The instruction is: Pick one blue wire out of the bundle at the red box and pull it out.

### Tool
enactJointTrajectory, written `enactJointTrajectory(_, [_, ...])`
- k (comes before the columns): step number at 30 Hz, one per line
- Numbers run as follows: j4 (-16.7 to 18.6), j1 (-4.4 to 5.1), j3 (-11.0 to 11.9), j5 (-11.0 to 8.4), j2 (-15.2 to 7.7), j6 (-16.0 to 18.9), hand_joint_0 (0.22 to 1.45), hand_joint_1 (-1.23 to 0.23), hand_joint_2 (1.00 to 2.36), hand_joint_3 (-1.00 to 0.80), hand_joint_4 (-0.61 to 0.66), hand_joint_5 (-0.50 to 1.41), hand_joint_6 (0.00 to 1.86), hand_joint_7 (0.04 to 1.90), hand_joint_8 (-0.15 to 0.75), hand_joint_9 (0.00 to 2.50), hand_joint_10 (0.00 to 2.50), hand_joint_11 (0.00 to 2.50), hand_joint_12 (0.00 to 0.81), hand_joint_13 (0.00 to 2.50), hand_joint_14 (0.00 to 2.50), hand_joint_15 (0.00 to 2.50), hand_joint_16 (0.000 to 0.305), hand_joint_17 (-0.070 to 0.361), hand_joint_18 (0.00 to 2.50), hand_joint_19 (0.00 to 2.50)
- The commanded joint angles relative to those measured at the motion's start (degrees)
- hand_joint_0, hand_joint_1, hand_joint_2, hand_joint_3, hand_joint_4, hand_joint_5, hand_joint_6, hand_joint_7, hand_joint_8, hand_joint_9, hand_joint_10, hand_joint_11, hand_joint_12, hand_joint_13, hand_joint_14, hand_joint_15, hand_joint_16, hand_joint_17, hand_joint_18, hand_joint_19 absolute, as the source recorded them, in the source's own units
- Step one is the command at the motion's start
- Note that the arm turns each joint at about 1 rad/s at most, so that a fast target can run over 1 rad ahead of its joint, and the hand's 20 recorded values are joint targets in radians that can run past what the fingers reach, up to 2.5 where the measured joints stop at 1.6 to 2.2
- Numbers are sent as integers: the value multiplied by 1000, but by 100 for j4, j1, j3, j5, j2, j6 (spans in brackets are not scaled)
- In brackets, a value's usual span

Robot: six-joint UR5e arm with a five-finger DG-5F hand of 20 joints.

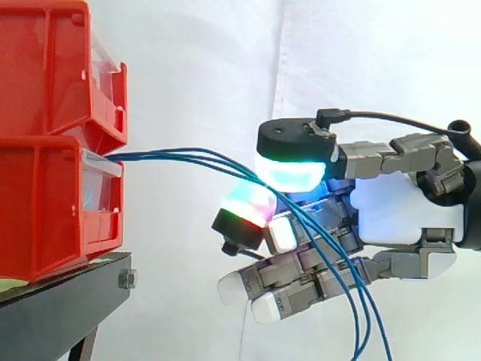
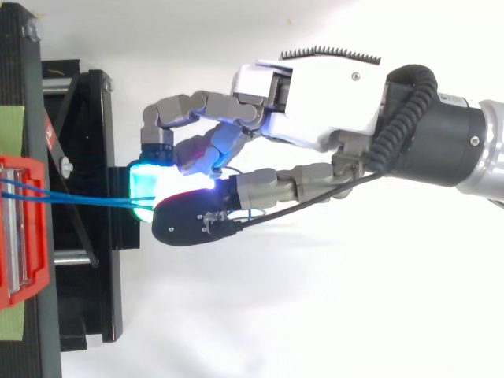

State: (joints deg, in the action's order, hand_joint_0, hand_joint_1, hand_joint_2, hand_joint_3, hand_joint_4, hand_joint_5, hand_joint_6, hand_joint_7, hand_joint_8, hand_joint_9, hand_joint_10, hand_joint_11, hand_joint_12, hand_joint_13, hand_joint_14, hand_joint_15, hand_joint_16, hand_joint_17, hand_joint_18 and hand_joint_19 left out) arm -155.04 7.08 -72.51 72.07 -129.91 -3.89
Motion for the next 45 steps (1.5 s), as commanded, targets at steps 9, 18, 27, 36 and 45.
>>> enactJointTrajectory(9, [1,4,0,0,1,-7,456,-553,1271,-208,273,-24,538,1481,319,1085,17,516,479,606,10,295,84,189,541,365])
enactJointTrajectory(18, [-8,4,0,0,1,2,496,-692,1005,-249,231,-69,644,1287,324,1035,18,590,457,577,11,308,78,175,494,365])
enactJointTrajectory(27, [-8,-13,0,0,1,11,538,-779,1010,-200,213,-103,746,1164,296,996,21,623,423,549,12,312,71,159,457,361])
enactJointTrajectory(36, [-17,-13,0,0,1,20,587,-869,1017,-207,180,-136,771,1136,258,905,25,669,378,494,14,321,60,135,383,356])
enactJointTrajectory(45, [-17,-13,0,0,1,11,702,-950,1019,-214,196,-180,814,1033,244,788,23,674,375,441,12,275,60,136,389,265])
